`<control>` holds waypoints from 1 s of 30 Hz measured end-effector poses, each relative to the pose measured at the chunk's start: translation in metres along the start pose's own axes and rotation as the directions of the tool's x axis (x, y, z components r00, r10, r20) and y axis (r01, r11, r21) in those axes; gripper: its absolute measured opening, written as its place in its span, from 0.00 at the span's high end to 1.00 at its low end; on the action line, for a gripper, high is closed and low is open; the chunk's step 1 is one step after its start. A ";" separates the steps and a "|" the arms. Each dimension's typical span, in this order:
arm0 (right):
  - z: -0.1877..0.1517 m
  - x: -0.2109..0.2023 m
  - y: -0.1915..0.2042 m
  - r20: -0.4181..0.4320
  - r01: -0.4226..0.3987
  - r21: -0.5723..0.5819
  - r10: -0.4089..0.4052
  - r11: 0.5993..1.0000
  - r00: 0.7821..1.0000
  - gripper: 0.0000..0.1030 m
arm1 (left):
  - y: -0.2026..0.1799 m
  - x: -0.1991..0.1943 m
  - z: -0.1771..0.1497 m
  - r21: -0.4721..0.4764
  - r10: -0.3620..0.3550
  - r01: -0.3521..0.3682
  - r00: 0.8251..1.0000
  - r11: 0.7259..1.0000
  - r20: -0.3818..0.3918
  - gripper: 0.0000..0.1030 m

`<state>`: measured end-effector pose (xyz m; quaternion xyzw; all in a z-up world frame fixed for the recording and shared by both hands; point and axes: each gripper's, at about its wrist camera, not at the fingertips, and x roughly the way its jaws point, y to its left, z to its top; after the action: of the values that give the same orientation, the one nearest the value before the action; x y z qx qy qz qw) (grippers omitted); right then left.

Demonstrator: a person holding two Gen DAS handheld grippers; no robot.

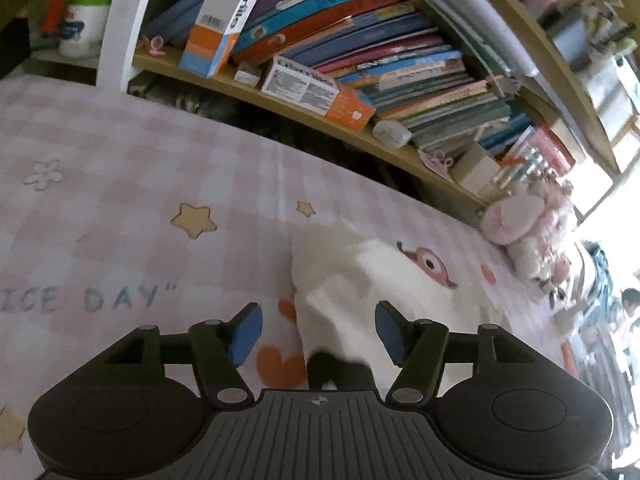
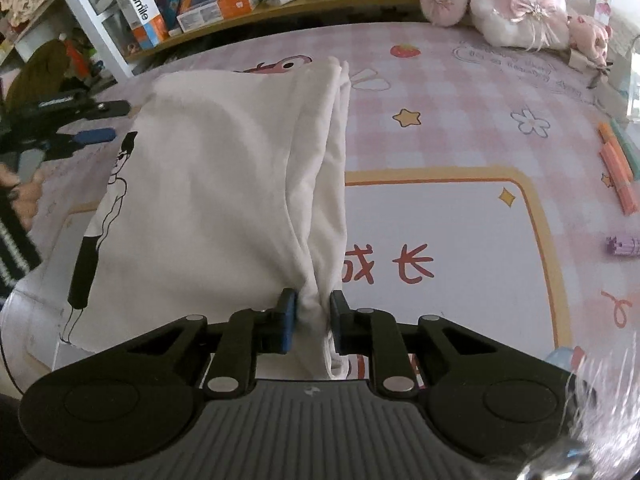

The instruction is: Fold clothes

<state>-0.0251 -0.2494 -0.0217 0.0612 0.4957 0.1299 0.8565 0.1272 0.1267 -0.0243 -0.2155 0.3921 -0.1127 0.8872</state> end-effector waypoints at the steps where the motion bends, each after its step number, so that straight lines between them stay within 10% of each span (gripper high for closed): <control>1: 0.000 0.000 -0.001 -0.002 -0.004 0.010 0.004 1.000 1.000 0.83 | 0.003 0.007 0.004 -0.016 -0.007 0.007 1.000 1.000 -0.003 0.41; 8: 0.002 0.000 0.000 -0.013 -0.002 0.023 0.002 1.000 1.000 0.83 | 0.014 0.047 0.024 -0.156 -0.047 0.042 0.999 0.987 -0.026 0.52; 11: 0.003 0.001 -0.001 -0.015 -0.003 0.030 0.004 1.000 1.000 0.83 | 0.013 0.052 0.024 -0.174 -0.041 0.037 0.999 0.984 -0.018 0.85; 14: 0.002 0.000 -0.001 -0.013 -0.004 0.038 0.005 0.999 1.000 0.83 | -0.031 0.032 0.015 0.138 0.000 -0.014 0.994 0.990 0.106 0.90; 16: 0.002 0.000 -0.001 -0.011 -0.004 0.041 0.004 0.999 1.000 0.83 | -0.052 0.012 0.005 0.275 -0.063 0.002 0.975 0.961 0.213 0.90; 23: 0.002 0.000 -0.001 -0.012 -0.004 0.042 0.005 0.999 1.000 0.82 | -0.011 0.065 0.022 0.167 0.104 -0.111 0.993 0.980 0.050 0.70; 26: 0.003 0.000 -0.002 -0.016 -0.007 0.037 0.007 0.999 1.000 0.82 | -0.011 0.062 0.034 0.185 0.169 -0.179 0.983 0.966 0.068 0.48; 30: 0.003 0.000 -0.003 -0.020 -0.010 0.030 0.010 0.999 1.000 0.82 | -0.007 0.031 0.044 0.139 0.188 -0.209 0.971 0.968 0.146 0.50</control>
<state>-0.0218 -0.2524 -0.0210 0.0753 0.5058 0.1274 0.8499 0.1805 0.1216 -0.0149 -0.1134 0.3425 -0.0384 0.9319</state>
